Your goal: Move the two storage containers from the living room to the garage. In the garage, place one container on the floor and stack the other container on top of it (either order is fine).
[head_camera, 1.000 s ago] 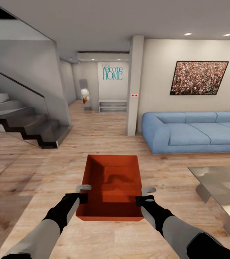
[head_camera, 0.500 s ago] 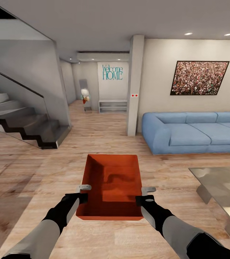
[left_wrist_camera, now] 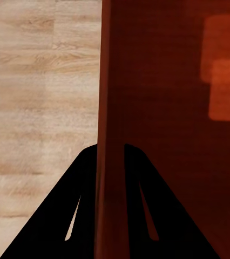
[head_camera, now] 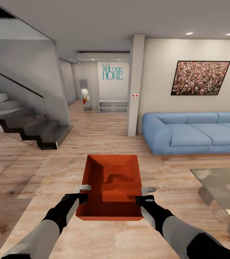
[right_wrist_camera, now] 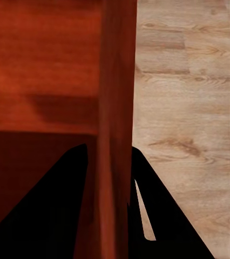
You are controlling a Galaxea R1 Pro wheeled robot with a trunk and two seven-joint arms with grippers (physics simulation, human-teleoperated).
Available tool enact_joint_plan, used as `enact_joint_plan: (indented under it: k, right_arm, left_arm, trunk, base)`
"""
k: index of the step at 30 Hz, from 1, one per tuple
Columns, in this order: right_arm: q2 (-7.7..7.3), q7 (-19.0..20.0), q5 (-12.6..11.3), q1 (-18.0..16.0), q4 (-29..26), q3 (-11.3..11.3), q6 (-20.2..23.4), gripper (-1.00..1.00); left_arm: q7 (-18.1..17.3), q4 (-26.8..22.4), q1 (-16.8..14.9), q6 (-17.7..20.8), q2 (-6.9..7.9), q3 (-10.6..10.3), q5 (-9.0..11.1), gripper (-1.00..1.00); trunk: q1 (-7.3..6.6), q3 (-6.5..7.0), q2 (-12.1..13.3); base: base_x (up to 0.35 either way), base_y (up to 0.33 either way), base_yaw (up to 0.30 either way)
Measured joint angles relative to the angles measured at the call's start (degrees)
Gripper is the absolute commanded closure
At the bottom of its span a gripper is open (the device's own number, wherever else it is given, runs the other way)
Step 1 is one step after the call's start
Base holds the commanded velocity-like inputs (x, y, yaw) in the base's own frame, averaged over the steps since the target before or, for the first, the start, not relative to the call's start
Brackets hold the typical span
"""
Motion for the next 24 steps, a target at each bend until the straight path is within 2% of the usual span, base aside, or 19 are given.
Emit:
enact_joint_plan:
  k: [5,17,24]
  right_arm:
    - [-0.01,-0.1,0.4,0.0,0.0,0.1,0.1,1.0]
    - [-0.01,-0.1,0.6,0.0,0.0,0.1,0.1,1.0]
    - [-0.02,-0.1,0.6,0.0,0.0,0.0,0.1,1.0]
  left_arm:
    - [0.0,0.9,0.0,-1.0,0.07,-0.1,0.6,1.0]
    - [0.0,1.1,0.0,-1.2,0.07,-0.2,0.8,1.0]
    - [0.2,1.0,0.0,-1.2,0.09,-0.5,1.1,1.0]
  trunk:
    - [-0.01,0.01,0.0]
    - [-0.01,0.01,0.0]
    - [0.02,0.01,0.0]
  base:
    - [0.263,0.1,0.0]
    - [0.3,0.119,0.0]
    - [0.093,0.027,0.0]
